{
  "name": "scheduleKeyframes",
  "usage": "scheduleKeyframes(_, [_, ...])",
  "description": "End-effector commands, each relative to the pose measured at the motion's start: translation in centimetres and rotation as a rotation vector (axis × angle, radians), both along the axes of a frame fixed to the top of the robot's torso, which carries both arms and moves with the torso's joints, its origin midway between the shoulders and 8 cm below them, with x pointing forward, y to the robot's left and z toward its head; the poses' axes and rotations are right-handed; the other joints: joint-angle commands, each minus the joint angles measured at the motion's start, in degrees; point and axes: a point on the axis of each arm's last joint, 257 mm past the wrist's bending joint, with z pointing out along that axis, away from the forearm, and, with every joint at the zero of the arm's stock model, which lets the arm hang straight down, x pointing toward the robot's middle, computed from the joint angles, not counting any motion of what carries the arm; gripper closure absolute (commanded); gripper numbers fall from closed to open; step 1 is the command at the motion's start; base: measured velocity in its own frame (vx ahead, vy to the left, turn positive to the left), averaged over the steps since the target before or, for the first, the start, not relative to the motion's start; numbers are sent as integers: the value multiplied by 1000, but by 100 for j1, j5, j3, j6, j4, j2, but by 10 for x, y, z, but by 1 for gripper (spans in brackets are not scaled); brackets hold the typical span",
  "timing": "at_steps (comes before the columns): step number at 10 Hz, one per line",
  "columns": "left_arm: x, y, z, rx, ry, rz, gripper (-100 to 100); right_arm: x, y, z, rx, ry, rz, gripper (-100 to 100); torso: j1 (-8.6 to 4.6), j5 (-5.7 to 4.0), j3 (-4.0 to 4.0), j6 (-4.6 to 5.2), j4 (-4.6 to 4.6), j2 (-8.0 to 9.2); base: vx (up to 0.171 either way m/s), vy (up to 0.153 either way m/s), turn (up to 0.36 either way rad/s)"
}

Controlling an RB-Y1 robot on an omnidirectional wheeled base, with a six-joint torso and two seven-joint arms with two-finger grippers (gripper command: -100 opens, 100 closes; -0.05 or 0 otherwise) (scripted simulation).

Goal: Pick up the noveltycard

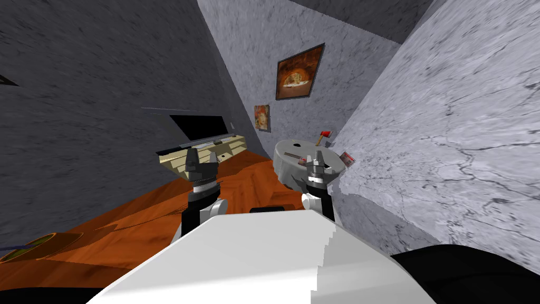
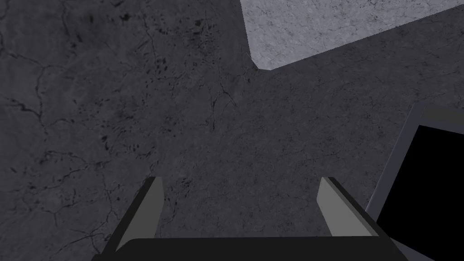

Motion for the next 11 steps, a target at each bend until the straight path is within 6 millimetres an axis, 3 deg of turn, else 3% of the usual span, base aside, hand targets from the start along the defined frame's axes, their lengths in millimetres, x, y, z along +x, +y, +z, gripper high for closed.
scheduleKeyframes(1, [0, 0, 0, 0, 0, 0, 0, 3, 5, 0, -46, 7, 19, -100, 0, 0, 0, 0, 0, 0, 10, 17, -32])
scheduleKeyframes(11, [0, 0, 0, 0, 0, 0, 0, 19, 38, -5, -343, 19, 111, -100, 14, 3, -5, 0, -2, -9, 25, 38, -53])
